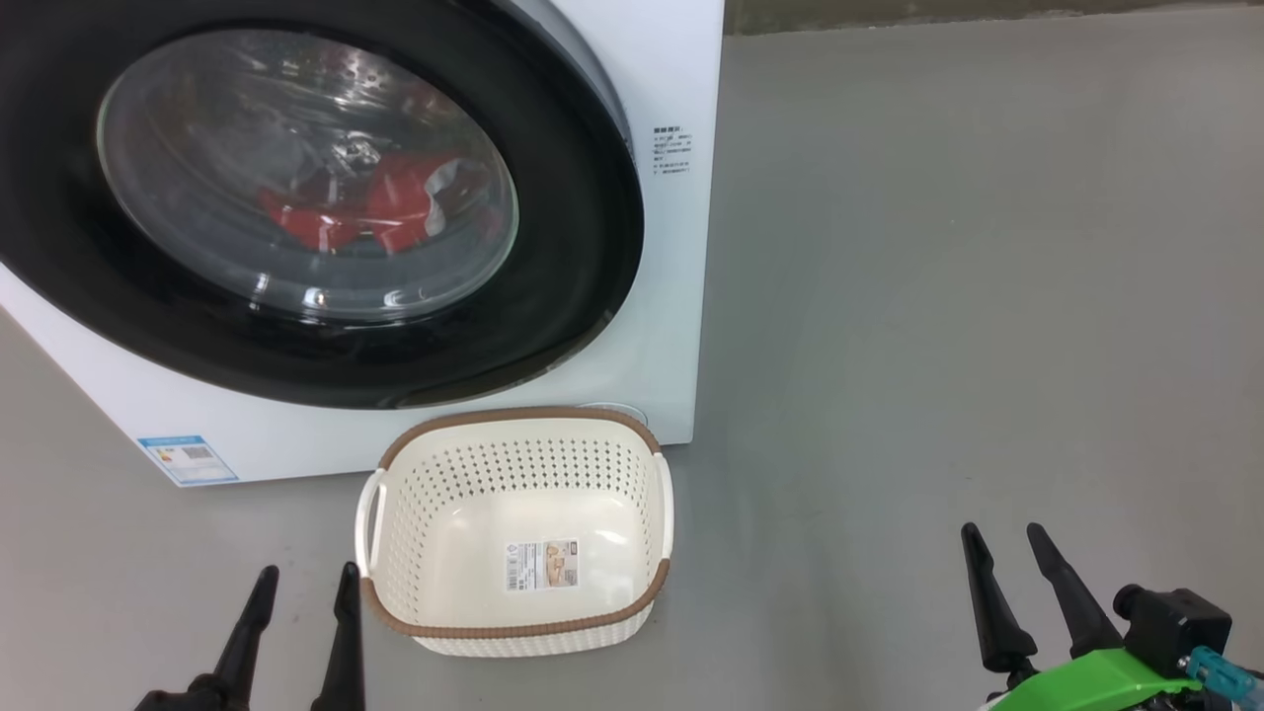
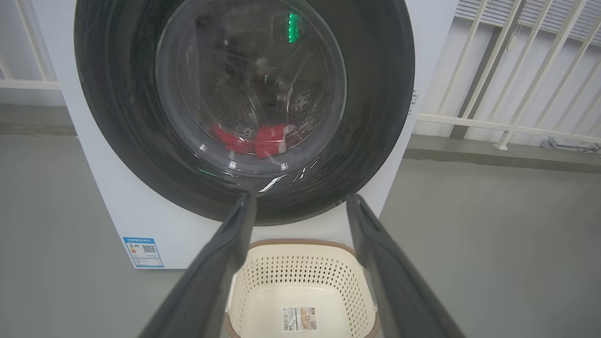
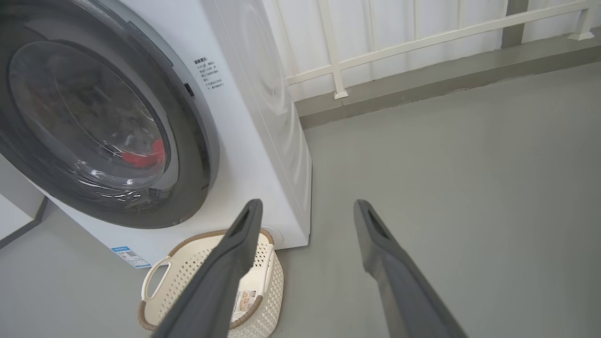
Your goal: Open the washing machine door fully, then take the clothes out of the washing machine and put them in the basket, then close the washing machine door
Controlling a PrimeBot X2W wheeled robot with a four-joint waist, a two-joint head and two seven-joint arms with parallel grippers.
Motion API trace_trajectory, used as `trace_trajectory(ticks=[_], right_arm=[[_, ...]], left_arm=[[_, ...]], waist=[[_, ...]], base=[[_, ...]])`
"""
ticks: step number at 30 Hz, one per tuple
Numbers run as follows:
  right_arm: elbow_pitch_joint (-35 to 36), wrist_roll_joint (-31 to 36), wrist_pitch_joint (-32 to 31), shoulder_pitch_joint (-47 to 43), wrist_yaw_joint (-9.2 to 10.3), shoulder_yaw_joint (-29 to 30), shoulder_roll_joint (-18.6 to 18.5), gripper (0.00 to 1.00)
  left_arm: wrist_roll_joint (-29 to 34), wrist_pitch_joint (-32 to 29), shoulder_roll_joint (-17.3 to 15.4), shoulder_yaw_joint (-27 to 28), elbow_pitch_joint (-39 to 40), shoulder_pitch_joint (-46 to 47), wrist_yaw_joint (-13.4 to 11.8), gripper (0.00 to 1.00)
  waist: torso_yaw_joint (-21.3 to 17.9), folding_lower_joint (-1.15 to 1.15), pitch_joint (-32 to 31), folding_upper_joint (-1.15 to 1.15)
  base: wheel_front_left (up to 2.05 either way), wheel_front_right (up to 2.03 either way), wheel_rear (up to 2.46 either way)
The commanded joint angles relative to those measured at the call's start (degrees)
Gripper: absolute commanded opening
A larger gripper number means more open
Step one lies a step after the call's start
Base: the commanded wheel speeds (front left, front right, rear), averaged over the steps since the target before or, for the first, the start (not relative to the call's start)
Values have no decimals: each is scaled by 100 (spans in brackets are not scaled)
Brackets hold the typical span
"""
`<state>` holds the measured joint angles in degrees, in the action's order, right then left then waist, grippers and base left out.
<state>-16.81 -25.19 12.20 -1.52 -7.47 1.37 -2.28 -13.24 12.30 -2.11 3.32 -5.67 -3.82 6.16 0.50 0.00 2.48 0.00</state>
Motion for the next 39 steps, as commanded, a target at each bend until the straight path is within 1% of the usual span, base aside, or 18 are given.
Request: trace_trajectory(ticks=[1,12,17,26,27,28,29,32,36,39], right_arm=[[162,200,113,22,-2,-84,-78,100],[169,686,280,-119,-2,27,-74,100],[140,665,280,-194,-2,92,-68,100],[190,688,280,-188,-2,101,-63,100],[207,698,280,-178,-2,92,-62,75],[221,676,280,-163,-2,83,-62,43],[240,625,280,-142,-2,68,-62,0],[326,418,280,-27,-2,10,-61,0],[507,-99,280,307,-2,-138,-61,0],[631,-707,280,724,-2,-184,-61,0]], left_arm=[[210,104,-73,184,172,13,42,100],[636,270,-78,286,22,-19,83,100],[612,270,-77,296,-132,-12,99,100],[580,270,-77,309,-159,23,115,100],[581,270,-77,308,-157,30,116,100],[579,270,-77,308,-154,34,117,100],[577,270,-77,306,-152,37,118,100],[569,270,-77,285,-147,51,121,100],[545,270,-77,217,-127,109,124,100],[520,270,-77,131,-112,191,126,100]], waist=[[-5,0,9,0],[1,0,25,0],[7,0,20,0],[3,0,30,0],[5,0,32,0],[7,0,34,0],[9,0,39,0],[18,0,68,0],[54,0,175,0],[112,0,306,0]], base=[[0,0,0],[0,0,0],[0,0,0],[0,0,0],[0,0,0],[0,0,0],[0,0,0],[0,0,0],[0,0,0],[0,0,0]])
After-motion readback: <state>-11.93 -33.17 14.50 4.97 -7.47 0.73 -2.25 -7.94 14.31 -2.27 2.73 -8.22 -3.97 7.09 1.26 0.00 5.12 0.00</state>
